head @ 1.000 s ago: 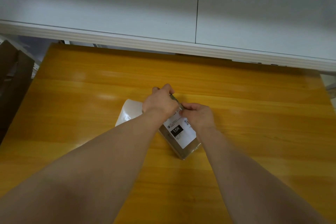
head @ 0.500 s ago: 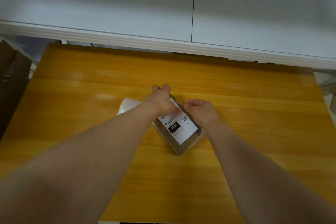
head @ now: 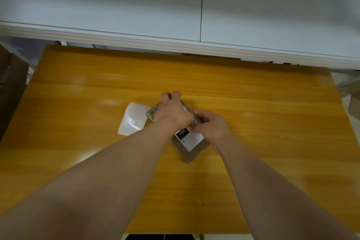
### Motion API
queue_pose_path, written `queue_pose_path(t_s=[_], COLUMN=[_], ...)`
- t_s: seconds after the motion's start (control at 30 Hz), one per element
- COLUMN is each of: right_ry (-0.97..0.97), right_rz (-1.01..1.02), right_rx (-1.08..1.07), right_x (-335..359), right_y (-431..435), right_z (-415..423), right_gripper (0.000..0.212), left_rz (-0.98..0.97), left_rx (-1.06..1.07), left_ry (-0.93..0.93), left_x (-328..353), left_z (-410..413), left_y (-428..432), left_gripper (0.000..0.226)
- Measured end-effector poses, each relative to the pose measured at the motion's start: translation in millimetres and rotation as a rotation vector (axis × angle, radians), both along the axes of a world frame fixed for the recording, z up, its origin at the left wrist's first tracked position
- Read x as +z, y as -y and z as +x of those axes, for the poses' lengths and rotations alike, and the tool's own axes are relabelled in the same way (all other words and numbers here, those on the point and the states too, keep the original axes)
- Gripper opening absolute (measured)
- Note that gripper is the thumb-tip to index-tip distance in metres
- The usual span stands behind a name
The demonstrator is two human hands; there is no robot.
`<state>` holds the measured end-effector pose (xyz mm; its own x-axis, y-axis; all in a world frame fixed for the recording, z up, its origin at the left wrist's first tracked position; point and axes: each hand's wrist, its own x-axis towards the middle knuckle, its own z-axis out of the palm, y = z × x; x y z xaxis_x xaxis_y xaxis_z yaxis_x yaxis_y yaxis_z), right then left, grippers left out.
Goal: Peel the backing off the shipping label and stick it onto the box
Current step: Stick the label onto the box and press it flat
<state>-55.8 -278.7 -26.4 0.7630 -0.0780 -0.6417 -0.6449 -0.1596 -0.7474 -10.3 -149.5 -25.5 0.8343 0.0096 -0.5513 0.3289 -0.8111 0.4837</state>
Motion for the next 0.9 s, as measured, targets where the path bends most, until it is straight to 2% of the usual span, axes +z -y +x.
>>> queue_pose_path(t_s=[0.27,0.53,0.67,0.9], right_ry=[-0.084,-0.147,-0.13,-0.12], right_rz=[0.048,0.064,0.068,0.055], right_rx=[-0.155,-0.213,-0.188,-0.038], right_x=[-3.2,-0.5,-0.7,7.6], right_y=[1.6,3.9,5.9,16.1], right_z=[5.9,10.8,8.3,-6.6], right_gripper=[0.049,0.03,0.03,0.06], left_rz=[-0.006,-0.005,-0.008,-0.002], left_rx=[0.063,0.081,0.063,-0.058], left_ry=[0.023,0.02,0.01,-0.112], left_x=[-2.3,-1.2,-2.4,2.2], left_z=[3.5,6.2,7.0,2.8], left_y=[3.2,6.6,6.1,2.7], left_gripper=[0.078,0.075,0.082,0.124])
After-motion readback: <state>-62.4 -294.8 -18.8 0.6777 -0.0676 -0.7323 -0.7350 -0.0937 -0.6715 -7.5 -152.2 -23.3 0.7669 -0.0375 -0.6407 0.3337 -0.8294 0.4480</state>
